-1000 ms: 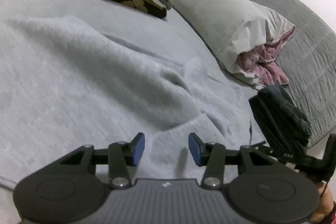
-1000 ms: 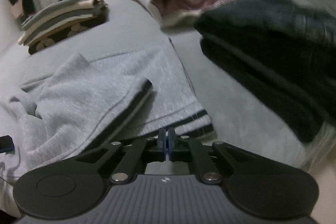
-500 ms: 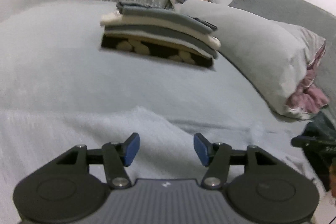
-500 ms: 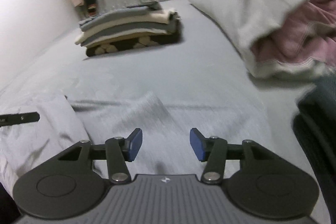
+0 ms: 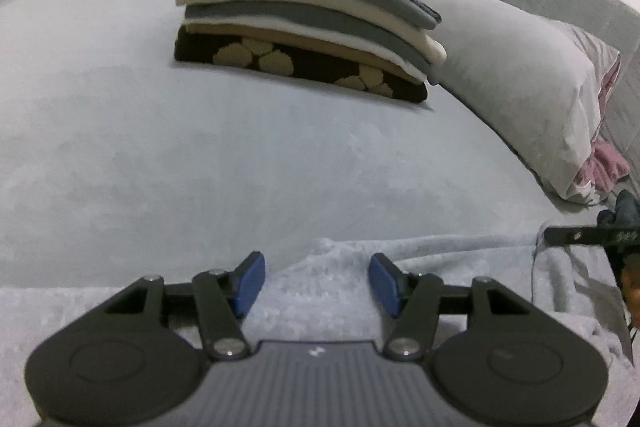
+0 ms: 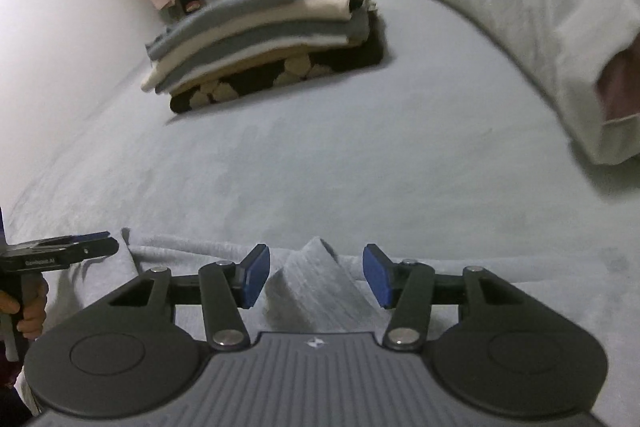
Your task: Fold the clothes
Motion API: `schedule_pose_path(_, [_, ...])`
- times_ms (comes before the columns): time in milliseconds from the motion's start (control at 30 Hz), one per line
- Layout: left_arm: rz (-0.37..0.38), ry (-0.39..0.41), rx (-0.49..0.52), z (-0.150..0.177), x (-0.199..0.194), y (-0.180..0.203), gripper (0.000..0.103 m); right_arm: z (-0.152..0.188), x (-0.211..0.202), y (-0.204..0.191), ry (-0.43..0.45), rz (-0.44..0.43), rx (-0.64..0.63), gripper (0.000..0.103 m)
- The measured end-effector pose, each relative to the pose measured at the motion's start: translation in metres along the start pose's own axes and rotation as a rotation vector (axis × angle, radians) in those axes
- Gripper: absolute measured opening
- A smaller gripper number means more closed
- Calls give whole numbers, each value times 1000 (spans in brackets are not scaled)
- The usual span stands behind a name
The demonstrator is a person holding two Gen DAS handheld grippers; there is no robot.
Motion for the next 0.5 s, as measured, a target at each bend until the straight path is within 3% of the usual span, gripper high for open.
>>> schedule_pose_path(33, [10, 8, -1, 1, 1, 0, 59, 3, 5, -2, -3, 4, -11, 50])
schedule_pose_path(100, [30, 27, 5, 4, 2, 0, 54, 10, 4, -8, 15, 24, -61, 22])
schedule_pose_path(167, [39, 35, 14, 5, 4, 1, 38, 17, 3, -14, 34, 45, -114, 14])
schedule_pose_path(233, [28, 42, 19, 3, 6, 3, 20, 18, -10, -16, 74, 80, -134, 13])
schedule_pose_path(300, [16, 56, 26, 1, 6, 6, 13, 17, -29, -16, 131, 136, -141, 12])
schedule_pose_path(500, [-18, 162, 17, -4, -7, 9, 9, 6, -92, 6, 314, 415, -165, 12])
Point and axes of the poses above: each gripper's, at about its wrist camera, not at the fingertips, and x roughly the way its jaws point, y to its right, z to its underside, the point moved 3 cm from there along x, roughly the way its jaws point, and after that the axes turned 6 degrees about y, right-handed, at the moved point
